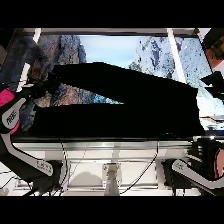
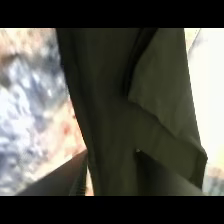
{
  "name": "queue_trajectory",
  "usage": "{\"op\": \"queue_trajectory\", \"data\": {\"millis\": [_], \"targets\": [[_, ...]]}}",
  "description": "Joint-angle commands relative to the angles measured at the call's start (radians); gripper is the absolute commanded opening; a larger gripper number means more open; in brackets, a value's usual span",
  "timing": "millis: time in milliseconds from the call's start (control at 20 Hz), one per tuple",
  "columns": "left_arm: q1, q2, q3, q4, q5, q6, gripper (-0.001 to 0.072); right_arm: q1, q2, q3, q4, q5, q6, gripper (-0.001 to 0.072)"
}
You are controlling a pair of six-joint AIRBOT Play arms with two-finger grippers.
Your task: Fold the clothes and pants, and hang the long-sleeved shirts on hangers.
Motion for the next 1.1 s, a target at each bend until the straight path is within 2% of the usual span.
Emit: {"op": "queue_trajectory", "data": {"millis": [0, 50, 250, 300, 400, 600, 700, 800, 900, 1000, 1050], "targets": [[-0.012, -0.023, 0.029, 0.005, 0.003, 0.0, 0.0079, 0.005, 0.0, 0.001, 0.001, -0.003, 0.0, 0.0546], [-0.016, -0.023, 0.029, 0.005, 0.003, 0.0, 0.0007, 0.005, 0.0, 0.001, 0.001, -0.003, 0.0, 0.0547], [-0.016, -0.008, 0.058, 0.006, -0.015, 0.002, 0.0003, 0.005, 0.0, 0.001, 0.0, -0.004, 0.0, 0.0547], [-0.016, 0.013, 0.077, 0.006, -0.019, 0.026, 0.0002, 0.005, 0.0, 0.001, -0.001, -0.006, 0.0, 0.0547], [-0.016, 0.079, 0.127, 0.006, -0.02, 0.086, 0.0002, 0.005, 0.0, 0.001, -0.005, -0.014, 0.0, 0.0546], [-0.016, 0.229, 0.194, 0.05, -0.021, 0.089, 0.0002, 0.005, 0.0, 0.001, -0.006, -0.014, 0.0, 0.0546], [-0.016, 0.284, 0.193, 0.188, -0.074, 0.058, 0.0002, 0.005, 0.0, 0.001, -0.006, -0.014, 0.0, 0.0546], [-0.011, 0.303, 0.193, 0.387, -0.199, -0.101, 0.0002, 0.005, 0.0, 0.001, -0.006, -0.009, 0.0, 0.0546], [-0.013, 0.303, 0.188, 0.69, -0.372, -0.238, 0.0002, 0.005, 0.0, 0.001, -0.005, 0.0, 0.0, 0.0546], [-0.024, 0.303, 0.161, 0.912, -0.516, -0.271, 0.0002, 0.005, 0.0, 0.002, -0.006, 0.007, 0.0, 0.0546], [-0.026, 0.304, 0.139, 0.961, -0.557, -0.271, 0.0002, 0.005, 0.0, 0.002, -0.006, 0.008, 0.0, 0.0546]]}}
